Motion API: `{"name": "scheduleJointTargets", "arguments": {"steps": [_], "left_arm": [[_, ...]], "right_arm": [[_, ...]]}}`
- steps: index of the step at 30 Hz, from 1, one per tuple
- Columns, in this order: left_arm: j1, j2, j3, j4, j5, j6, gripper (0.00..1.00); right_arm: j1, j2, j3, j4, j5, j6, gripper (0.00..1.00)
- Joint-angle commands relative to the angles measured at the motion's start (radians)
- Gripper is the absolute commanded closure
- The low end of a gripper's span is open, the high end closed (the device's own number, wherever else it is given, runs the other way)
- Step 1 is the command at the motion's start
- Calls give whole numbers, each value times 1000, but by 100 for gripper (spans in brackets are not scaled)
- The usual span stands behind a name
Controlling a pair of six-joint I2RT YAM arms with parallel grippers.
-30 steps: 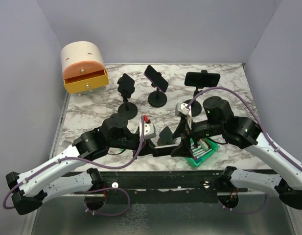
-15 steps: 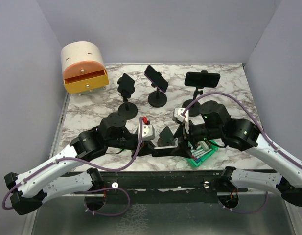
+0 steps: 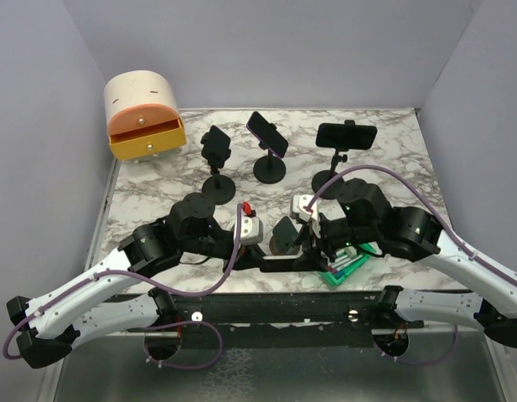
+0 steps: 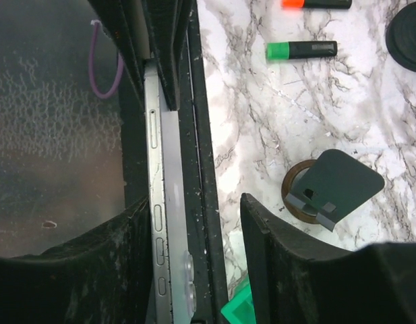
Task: Remove the phone from the phone stand
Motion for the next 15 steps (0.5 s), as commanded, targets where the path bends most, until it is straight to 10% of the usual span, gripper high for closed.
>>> {"name": "scheduleJointTargets", "arguments": {"steps": [1, 7, 9, 15], "left_arm": [[-5, -12, 21, 44, 63, 19, 100], [-5, -15, 27, 45, 58, 32, 99], [-5, -18, 27, 48, 59, 38, 74], [-5, -35, 26, 65, 33, 35, 44]], "right_arm": [[9, 3, -4, -37, 18, -20, 49], [10, -9, -4, -33, -5, -23, 86], [10, -16, -6, -27, -4, -21, 99], [10, -38, -12, -2, -25, -8, 99]]}}
